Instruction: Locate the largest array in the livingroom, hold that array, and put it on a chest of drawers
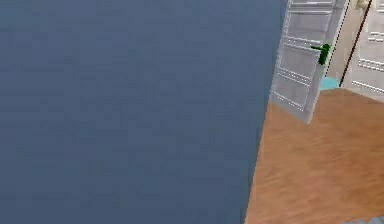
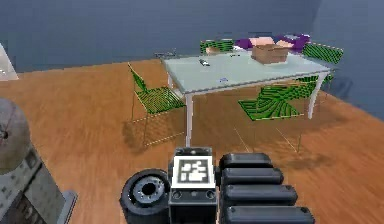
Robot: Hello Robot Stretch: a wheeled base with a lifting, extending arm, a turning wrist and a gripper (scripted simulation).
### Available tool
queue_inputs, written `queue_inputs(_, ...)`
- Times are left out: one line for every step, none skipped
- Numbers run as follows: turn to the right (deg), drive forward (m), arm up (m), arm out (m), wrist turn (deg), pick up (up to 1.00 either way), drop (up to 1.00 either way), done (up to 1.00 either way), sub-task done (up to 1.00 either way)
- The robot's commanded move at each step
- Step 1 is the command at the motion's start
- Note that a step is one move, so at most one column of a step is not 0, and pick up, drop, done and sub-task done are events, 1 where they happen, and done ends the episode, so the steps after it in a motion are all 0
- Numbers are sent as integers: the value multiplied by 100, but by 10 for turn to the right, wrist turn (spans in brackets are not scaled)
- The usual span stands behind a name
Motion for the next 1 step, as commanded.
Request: queue_inputs(-450,0,0,0,0,0,0,0,0)
